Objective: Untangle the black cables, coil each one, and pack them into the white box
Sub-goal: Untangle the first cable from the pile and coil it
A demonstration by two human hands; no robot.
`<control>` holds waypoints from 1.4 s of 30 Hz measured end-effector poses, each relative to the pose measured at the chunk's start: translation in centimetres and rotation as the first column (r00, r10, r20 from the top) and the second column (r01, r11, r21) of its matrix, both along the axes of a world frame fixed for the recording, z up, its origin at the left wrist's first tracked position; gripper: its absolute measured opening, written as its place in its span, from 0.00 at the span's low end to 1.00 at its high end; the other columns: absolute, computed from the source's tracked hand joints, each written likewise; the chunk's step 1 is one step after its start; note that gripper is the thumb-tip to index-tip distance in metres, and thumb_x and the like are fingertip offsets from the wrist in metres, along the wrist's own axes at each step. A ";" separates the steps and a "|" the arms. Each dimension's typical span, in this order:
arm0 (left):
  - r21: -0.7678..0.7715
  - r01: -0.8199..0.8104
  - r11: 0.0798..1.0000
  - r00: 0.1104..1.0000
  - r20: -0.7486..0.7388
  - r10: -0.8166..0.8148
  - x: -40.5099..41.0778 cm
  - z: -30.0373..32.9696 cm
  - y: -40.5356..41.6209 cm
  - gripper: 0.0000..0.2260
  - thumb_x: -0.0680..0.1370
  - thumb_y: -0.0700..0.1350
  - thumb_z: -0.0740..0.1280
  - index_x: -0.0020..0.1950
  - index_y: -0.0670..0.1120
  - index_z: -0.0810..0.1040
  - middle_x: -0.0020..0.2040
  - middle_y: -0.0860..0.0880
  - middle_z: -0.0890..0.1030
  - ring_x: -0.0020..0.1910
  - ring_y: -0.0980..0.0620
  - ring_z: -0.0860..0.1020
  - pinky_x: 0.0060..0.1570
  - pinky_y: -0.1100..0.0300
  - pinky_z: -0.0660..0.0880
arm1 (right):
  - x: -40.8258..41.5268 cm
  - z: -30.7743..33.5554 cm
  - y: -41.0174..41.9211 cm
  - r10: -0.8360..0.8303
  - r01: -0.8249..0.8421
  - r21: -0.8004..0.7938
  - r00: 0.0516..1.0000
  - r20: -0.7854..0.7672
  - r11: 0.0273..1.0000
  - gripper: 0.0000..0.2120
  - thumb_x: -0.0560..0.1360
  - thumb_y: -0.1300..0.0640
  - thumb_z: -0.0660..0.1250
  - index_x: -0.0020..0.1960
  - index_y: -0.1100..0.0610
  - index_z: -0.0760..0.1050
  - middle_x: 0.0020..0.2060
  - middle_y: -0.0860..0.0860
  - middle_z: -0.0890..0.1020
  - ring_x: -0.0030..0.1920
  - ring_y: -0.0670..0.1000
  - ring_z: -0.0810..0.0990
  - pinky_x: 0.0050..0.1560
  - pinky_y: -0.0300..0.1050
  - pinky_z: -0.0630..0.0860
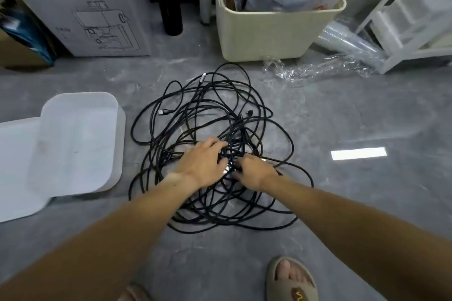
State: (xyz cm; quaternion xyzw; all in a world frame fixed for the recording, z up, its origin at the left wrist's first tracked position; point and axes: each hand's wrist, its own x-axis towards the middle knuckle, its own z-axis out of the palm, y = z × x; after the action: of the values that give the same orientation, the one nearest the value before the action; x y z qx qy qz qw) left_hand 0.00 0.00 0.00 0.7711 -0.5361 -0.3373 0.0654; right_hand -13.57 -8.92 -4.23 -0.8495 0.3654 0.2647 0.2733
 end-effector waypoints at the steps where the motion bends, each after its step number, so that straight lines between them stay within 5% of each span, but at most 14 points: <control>1: 0.008 0.011 1.000 1.000 -0.012 -0.011 0.0 -0.2 0.0 0.22 0.83 0.53 0.57 0.78 0.52 0.62 0.76 0.55 0.62 0.72 0.50 0.66 0.71 0.48 0.65 | 0.2 -0.5 0.4 -0.023 0.023 -0.009 1.000 -0.008 1.000 0.16 0.82 0.50 0.60 0.63 0.59 0.73 0.62 0.56 0.74 0.62 0.58 0.74 0.59 0.51 0.74; 6: 0.015 0.004 1.000 1.000 0.003 -0.005 0.8 0.2 0.4 0.22 0.83 0.52 0.58 0.77 0.51 0.63 0.76 0.55 0.63 0.73 0.50 0.66 0.71 0.49 0.65 | 0.9 -0.2 1.0 0.013 -0.016 -0.139 1.000 -0.025 0.990 0.09 0.82 0.58 0.59 0.59 0.58 0.74 0.58 0.56 0.80 0.58 0.58 0.78 0.54 0.48 0.71; 11: -0.017 -0.002 1.000 1.000 0.024 0.003 1.4 4.4 0.5 0.22 0.82 0.52 0.59 0.76 0.52 0.63 0.75 0.55 0.64 0.73 0.51 0.65 0.71 0.50 0.65 | 1.3 4.7 0.5 -0.102 0.114 -0.033 0.963 0.248 0.993 0.09 0.85 0.52 0.51 0.57 0.56 0.66 0.47 0.58 0.80 0.49 0.60 0.78 0.48 0.51 0.72; 16: -0.084 -0.035 0.996 0.999 0.006 0.036 0.8 11.3 0.4 0.24 0.82 0.49 0.59 0.79 0.54 0.59 0.78 0.55 0.61 0.75 0.52 0.64 0.72 0.48 0.65 | 1.6 11.9 -0.4 -0.404 0.330 0.234 0.765 0.501 0.914 0.08 0.85 0.52 0.52 0.55 0.55 0.66 0.35 0.52 0.74 0.34 0.50 0.72 0.37 0.47 0.69; 23: -0.180 -0.114 0.977 0.989 -0.117 0.094 -0.9 21.0 1.8 0.37 0.76 0.33 0.59 0.80 0.58 0.53 0.78 0.54 0.61 0.71 0.51 0.69 0.64 0.56 0.71 | 1.4 22.8 0.1 -0.578 0.442 0.381 0.525 0.624 0.812 0.12 0.84 0.52 0.52 0.52 0.56 0.71 0.31 0.45 0.69 0.32 0.45 0.67 0.37 0.43 0.65; 26: -0.243 -0.186 0.952 0.963 -0.239 0.127 -1.9 24.0 2.9 0.43 0.71 0.31 0.59 0.79 0.62 0.51 0.76 0.52 0.67 0.58 0.51 0.76 0.61 0.47 0.75 | 1.3 27.9 1.0 -0.660 0.421 0.508 0.467 0.589 0.751 0.11 0.83 0.53 0.54 0.49 0.51 0.74 0.28 0.43 0.66 0.27 0.43 0.64 0.30 0.40 0.61; 29: -0.307 -0.317 0.897 0.907 -0.375 0.192 -3.1 26.5 4.2 0.43 0.73 0.30 0.59 0.79 0.63 0.50 0.74 0.55 0.66 0.43 0.62 0.72 0.51 0.54 0.77 | 0.9 32.9 2.6 -0.749 0.329 0.679 0.396 0.531 0.656 0.10 0.83 0.54 0.55 0.50 0.53 0.75 0.28 0.47 0.62 0.26 0.46 0.59 0.29 0.42 0.54; 31: -0.375 -0.383 0.844 0.881 -0.423 0.212 -3.6 28.0 4.6 0.42 0.73 0.30 0.60 0.79 0.63 0.51 0.76 0.56 0.65 0.45 0.65 0.74 0.51 0.55 0.77 | 0.4 35.5 3.8 -0.776 0.255 0.748 0.374 0.508 0.613 0.11 0.84 0.52 0.55 0.52 0.54 0.74 0.29 0.48 0.61 0.27 0.47 0.57 0.29 0.42 0.54; 33: -0.451 -0.429 0.783 0.868 -0.446 0.219 -3.8 29.3 4.7 0.42 0.73 0.31 0.61 0.79 0.62 0.51 0.78 0.56 0.63 0.55 0.54 0.80 0.50 0.54 0.78 | -0.1 37.7 4.9 -0.796 0.199 0.793 0.355 0.490 0.576 0.11 0.84 0.51 0.56 0.53 0.54 0.75 0.29 0.48 0.60 0.27 0.47 0.56 0.27 0.39 0.55; 35: -0.528 -0.458 0.715 0.863 -0.456 0.217 -3.7 30.7 4.7 0.41 0.73 0.31 0.62 0.79 0.61 0.53 0.78 0.57 0.61 0.69 0.45 0.72 0.59 0.53 0.76 | -0.6 39.6 5.8 -0.812 0.144 0.826 0.335 0.478 0.545 0.10 0.84 0.52 0.56 0.53 0.54 0.75 0.29 0.48 0.58 0.27 0.47 0.54 0.25 0.38 0.54; 36: -0.561 -0.481 0.674 0.856 -0.469 0.220 -3.5 31.3 4.8 0.40 0.73 0.31 0.62 0.79 0.59 0.54 0.78 0.58 0.61 0.74 0.50 0.67 0.65 0.54 0.72 | -0.9 40.4 6.1 -0.818 0.117 0.839 0.328 0.473 0.532 0.10 0.84 0.52 0.57 0.54 0.54 0.76 0.29 0.48 0.57 0.28 0.47 0.54 0.25 0.37 0.54; 39: -0.629 -0.507 0.589 0.855 -0.452 0.253 -2.8 32.9 4.5 0.35 0.75 0.33 0.64 0.78 0.55 0.59 0.76 0.56 0.64 0.71 0.62 0.64 0.71 0.58 0.64 | -1.7 42.5 6.9 -0.832 0.030 0.875 0.325 0.449 0.484 0.12 0.84 0.51 0.57 0.55 0.54 0.78 0.28 0.47 0.55 0.27 0.46 0.53 0.23 0.36 0.53; 42: -0.534 -0.570 0.625 0.789 -0.569 0.232 -2.2 33.9 3.9 0.20 0.80 0.39 0.66 0.71 0.52 0.72 0.62 0.56 0.77 0.60 0.62 0.74 0.64 0.61 0.67 | -2.2 44.0 7.3 -0.833 -0.066 0.894 0.338 0.438 0.443 0.14 0.83 0.49 0.58 0.54 0.52 0.80 0.27 0.47 0.53 0.25 0.45 0.51 0.22 0.36 0.50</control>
State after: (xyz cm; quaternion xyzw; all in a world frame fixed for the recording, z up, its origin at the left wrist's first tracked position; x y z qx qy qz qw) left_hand -2.19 3.93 33.89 0.6939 -0.3986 -0.2596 0.5407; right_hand -15.79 -1.65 39.72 -0.4900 0.2326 -0.1589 0.8250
